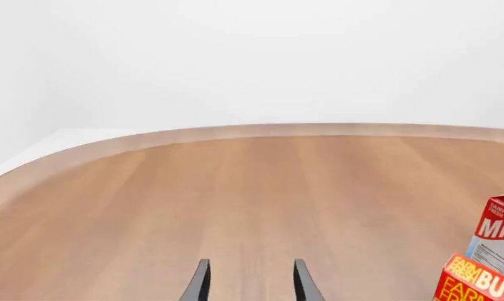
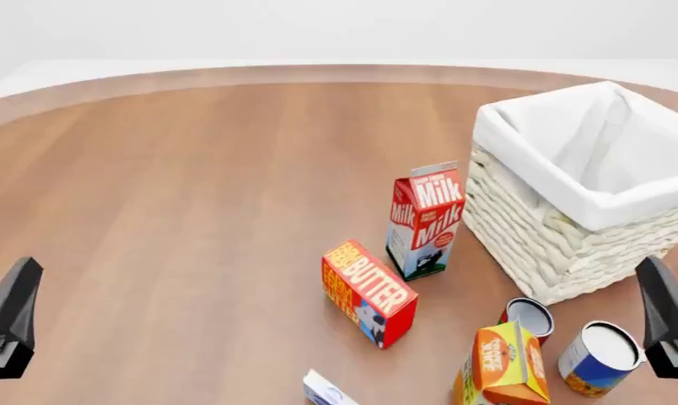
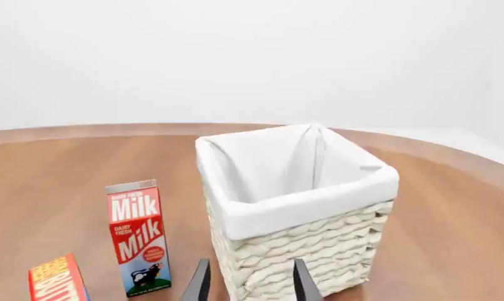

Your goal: Pick up the cream cheese box and the butter, and put them in the basket.

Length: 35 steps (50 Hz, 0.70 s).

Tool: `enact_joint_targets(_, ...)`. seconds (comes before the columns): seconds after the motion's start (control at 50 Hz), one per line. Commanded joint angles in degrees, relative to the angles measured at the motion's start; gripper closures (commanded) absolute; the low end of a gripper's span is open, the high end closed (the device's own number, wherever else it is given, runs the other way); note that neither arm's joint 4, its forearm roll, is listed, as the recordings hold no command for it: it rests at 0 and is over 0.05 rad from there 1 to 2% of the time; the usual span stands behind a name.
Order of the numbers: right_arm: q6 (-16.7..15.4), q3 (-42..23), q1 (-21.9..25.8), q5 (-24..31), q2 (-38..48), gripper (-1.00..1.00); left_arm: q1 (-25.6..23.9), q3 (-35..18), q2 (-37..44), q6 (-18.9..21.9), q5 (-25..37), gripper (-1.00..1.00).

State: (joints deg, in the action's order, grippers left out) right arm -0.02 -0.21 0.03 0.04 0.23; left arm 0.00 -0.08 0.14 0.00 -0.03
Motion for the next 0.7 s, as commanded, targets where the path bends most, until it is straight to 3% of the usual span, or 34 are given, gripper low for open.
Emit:
enact_joint_targets(0.02, -0.1, -0.84, 0.17, 0.23, 0.98, -1.0, 0.01, -0.17, 0.29, 0.0, -0.07, -1.0)
enact_joint_targets(0.2, -0.35, -3.64, 1.6, 2.06, 2.1, -1.0, 0.01, -0.17, 0.29, 0.01, -0.07, -1.0)
enact_joint_targets(0.52, -3.08, -15.98, 11.59, 8.59, 7.98, -1.0, 0.0, -0.17, 0.29, 0.01, -0.07, -1.0)
enact_joint_targets(0.66, -2.03, -23.43, 17.87, 12.63, 13.98, -1.0, 0.02, -0.17, 0.3, 0.01, -0.07, -1.0)
enact_joint_targets(0.7, 0.8, -25.35, 20.62, 13.59, 16.89, -1.0, 0.0, -0.17, 0.29, 0.0, -0.07, -1.0)
